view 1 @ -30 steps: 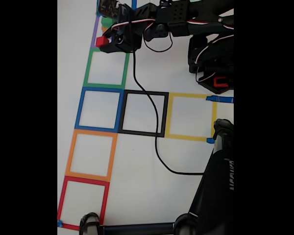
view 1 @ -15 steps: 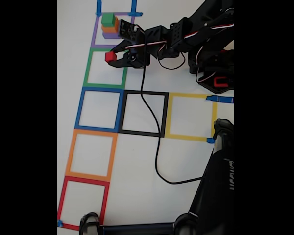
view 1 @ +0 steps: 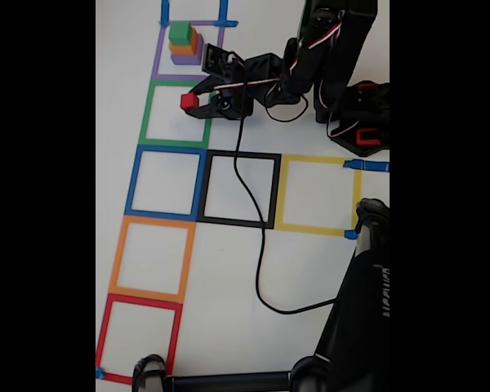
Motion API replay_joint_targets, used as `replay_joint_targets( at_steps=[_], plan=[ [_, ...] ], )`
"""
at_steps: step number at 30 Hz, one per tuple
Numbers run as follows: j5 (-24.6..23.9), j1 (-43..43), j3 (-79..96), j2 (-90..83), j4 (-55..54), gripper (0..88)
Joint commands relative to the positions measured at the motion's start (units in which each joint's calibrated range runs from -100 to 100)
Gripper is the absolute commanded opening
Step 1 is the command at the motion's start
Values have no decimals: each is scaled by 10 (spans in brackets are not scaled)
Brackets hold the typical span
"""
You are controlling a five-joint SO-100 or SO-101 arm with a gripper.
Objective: Tower of hanoi
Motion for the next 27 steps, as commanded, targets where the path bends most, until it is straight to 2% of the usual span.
replay_joint_targets(
  at_steps=[1,13,27],
  plan=[
    [7,11,-53,64,-59,55],
    [7,14,-129,237,-183,55],
    [7,35,-183,321,-207,58]
  ],
)
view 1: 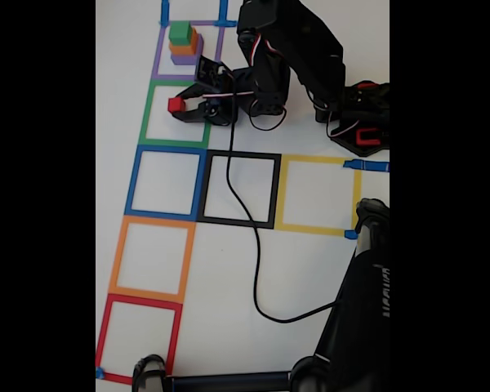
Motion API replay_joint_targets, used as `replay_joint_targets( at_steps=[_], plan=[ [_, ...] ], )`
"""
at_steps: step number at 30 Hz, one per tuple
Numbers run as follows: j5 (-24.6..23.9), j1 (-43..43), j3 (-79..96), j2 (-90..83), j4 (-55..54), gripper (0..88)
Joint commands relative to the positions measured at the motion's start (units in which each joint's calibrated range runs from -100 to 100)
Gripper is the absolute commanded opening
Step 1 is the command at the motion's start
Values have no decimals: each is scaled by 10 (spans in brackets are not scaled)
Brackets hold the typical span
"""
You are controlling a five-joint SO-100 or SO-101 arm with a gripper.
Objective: Tower of hanoi
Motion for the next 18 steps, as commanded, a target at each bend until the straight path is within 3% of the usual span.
replay_joint_targets(
  at_steps=[1,10,18],
  plan=[
    [7,11,-16,4,-14,58],
    [7,8,-15,9,-16,89],
    [7,9,-11,12,-20,193]
  ],
)
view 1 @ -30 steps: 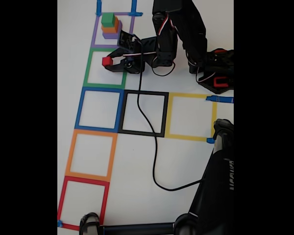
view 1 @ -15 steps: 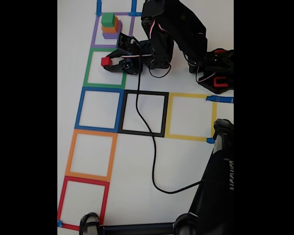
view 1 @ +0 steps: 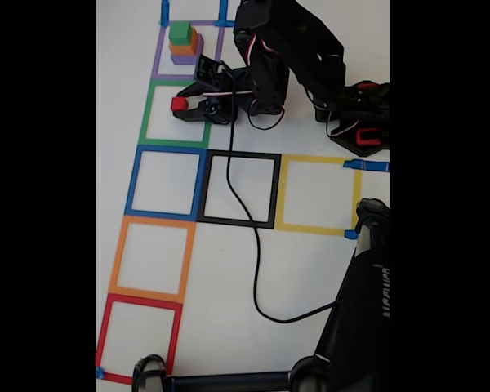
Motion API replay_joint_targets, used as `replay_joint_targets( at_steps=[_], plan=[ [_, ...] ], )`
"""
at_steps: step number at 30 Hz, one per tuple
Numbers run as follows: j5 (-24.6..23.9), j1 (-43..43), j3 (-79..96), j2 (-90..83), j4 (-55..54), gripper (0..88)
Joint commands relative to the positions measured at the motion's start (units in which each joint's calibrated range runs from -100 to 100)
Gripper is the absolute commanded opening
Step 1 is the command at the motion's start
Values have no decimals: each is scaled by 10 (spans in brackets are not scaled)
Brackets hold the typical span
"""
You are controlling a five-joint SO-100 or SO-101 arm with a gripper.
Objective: Tower of hanoi
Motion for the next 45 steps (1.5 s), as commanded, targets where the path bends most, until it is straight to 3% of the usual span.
replay_joint_targets(
  at_steps=[1,10,20,27,32,38,45],
  plan=[
    [7,2,-1,-6,-15,195],
    [7,12,73,-179,40,158],
    [7,51,113,-495,333,12],
    [7,92,61,-720,677,12],
    [7,129,-125,-813,1005,11],
    [7,176,-435,-802,1338,11],
    [7,223,-674,-754,1523,11]
  ],
)
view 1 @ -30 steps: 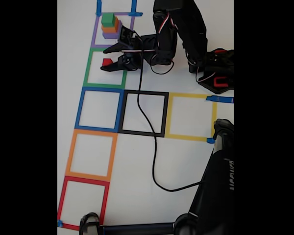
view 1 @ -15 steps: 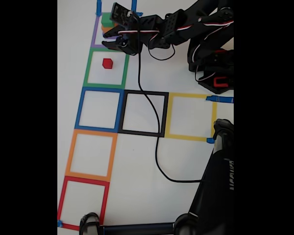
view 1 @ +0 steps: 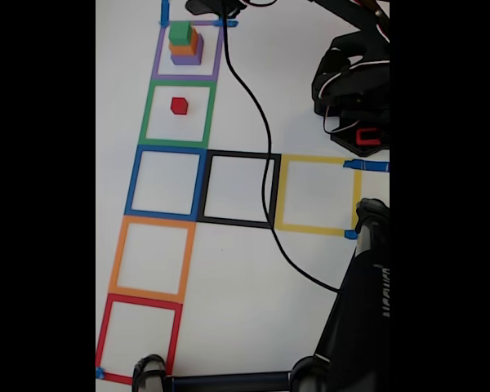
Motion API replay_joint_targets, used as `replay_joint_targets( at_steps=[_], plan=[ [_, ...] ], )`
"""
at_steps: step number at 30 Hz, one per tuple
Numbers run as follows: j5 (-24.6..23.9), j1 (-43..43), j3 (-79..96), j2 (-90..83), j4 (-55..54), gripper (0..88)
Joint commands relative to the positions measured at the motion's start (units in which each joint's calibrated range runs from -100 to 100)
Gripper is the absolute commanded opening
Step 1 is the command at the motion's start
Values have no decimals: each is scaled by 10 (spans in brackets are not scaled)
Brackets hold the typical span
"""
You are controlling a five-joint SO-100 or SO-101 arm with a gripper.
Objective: Tower of hanoi
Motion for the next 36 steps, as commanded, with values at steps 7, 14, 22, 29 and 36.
replay_joint_targets(
  at_steps=[7,14,22,29,36],
  plan=[
    [0,126,-141,-4,126,11],
    [0,189,-51,-1,74,26],
    [0,220,231,-50,-220,159],
    [0,229,415,-37,-456,250],
    [0,209,515,44,-693,294]
  ],
)
